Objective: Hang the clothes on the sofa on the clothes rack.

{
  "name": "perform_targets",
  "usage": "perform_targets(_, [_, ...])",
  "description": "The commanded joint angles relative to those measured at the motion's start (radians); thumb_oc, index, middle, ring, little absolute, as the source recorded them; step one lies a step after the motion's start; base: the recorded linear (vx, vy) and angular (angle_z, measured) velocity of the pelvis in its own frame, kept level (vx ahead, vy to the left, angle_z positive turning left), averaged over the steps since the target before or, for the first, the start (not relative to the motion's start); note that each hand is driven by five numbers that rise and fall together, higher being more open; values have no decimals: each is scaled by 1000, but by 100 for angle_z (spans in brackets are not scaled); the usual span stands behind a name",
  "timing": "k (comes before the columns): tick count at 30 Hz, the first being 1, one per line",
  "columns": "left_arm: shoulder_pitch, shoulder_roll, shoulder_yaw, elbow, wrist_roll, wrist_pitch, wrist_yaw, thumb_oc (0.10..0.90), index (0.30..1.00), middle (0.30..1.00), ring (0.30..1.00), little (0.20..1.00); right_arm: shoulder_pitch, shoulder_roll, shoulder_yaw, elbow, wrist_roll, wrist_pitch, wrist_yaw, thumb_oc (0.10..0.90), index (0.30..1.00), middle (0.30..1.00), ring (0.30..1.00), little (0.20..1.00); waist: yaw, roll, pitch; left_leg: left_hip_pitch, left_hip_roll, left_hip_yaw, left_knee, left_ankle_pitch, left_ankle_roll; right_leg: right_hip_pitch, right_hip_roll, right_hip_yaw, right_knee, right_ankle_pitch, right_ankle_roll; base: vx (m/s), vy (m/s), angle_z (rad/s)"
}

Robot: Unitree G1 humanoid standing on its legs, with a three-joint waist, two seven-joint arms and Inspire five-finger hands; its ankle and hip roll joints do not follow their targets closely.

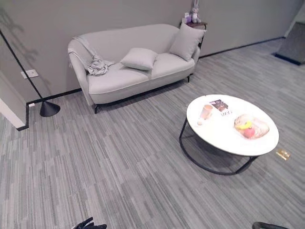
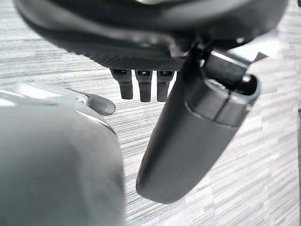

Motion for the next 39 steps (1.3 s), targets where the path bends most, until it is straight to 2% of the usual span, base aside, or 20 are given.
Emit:
perform_targets(1, [-31,-44,32,76,-22,-3,5,800,900,900,900,900,-51,7,22,32,-68,-14,16,800,900,900,900,900,38,-11,14,-41,-81,-71,-40,9,64,7,8,41,5,-19,-19,7,-32,27])
perform_targets(5, [-17,-38,48,92,-18,5,-1,800,900,900,900,900,-52,11,59,18,-124,-17,19,800,900,900,900,900,59,-11,6,-35,-85,-96,-40,11,64,21,9,27,8,-26,-24,13,-3,22])
perform_targets(14, [7,-43,48,129,22,24,-25,800,900,900,900,900,-49,10,83,12,-176,-8,26,800,900,900,900,900,61,-13,10,-29,-92,-105,-40,6,70,26,2,22,7,-21,-20,21,30,8])
perform_targets(24, [-33,-38,-44,101,121,17,-12,800,900,900,900,900,-65,8,148,-2,-281,7,25,800,900,900,900,900,45,-24,39,-42,-119,-93,-40,-11,95,-6,-31,50,18,3,3,13,72,-2])
perform_targets(26, [-49,-36,-76,91,162,18,-8,800,900,900,900,900,-77,7,167,-11,-308,11,26,800,900,900,900,900,42,-25,47,-44,-132,-97,-40,-13,109,-23,-46,57,65,-10,6,4,138,2])
perform_targets(27, [-62,-31,-107,89,199,21,-14,800,900,900,900,900,-87,7,167,-16,-317,14,33,800,900,900,900,900,30,-17,58,-37,-141,-98,-40,-17,125,-58,-64,72,173,-29,5,3,109,8])
perform_targets(28, [-63,-31,-107,89,199,21,-14,800,900,900,900,900,-87,7,167,-16,-317,14,33,800,900,900,900,900,31,-18,58,-37,-142,-97,-40,-17,126,-61,-65,74,178,-32,6,6,183,8])
perform_targets(29, [-68,-29,-116,86,210,23,-14,800,900,900,900,900,-96,7,166,-17,-318,17,37,800,900,900,900,900,22,-9,72,-25,-147,-94,-40,-21,136,-91,-82,85,256,-30,8,7,145,11])
perform_targets(31, [-77,-23,-131,81,227,27,-13,800,900,900,900,900,-111,5,169,-21,-311,20,41,800,900,900,900,900,8,5,102,8,-156,-99,-40,-30,154,-141,-108,101,406,17,12,62,207,12])
perform_targets(32, [-88,-18,-147,93,260,35,-17,800,900,900,900,900,-117,8,181,-40,-301,16,45,800,900,900,900,900,-1,18,130,41,-157,-89,-40,-41,169,-199,-129,101,547,61,16,75,154,10])
perform_targets(34, [-89,-18,-156,96,273,37,-20,800,900,900,900,900,-121,11,185,-52,-297,13,43,800,900,900,900,900,-6,21,135,54,-155,-84,-40,-49,171,-236,-134,101,601,61,14,87,84,-8])
perform_targets(36, [-91,-17,-168,98,284,34,-20,800,900,900,900,900,-122,6,183,-73,-278,6,44,800,900,900,900,900,-30,20,141,84,-150,-83,-40,-73,164,-292,-89,106,578,23,-1,185,-3,-5])
perform_targets(39, [-94,-20,-174,103,285,33,-23,800,900,900,900,900,-135,-2,166,-80,-220,2,42,800,900,900,900,900,-64,10,150,116,-157,-93,-40,-115,145,-335,-23,112,366,38,-5,243,-114,-6])
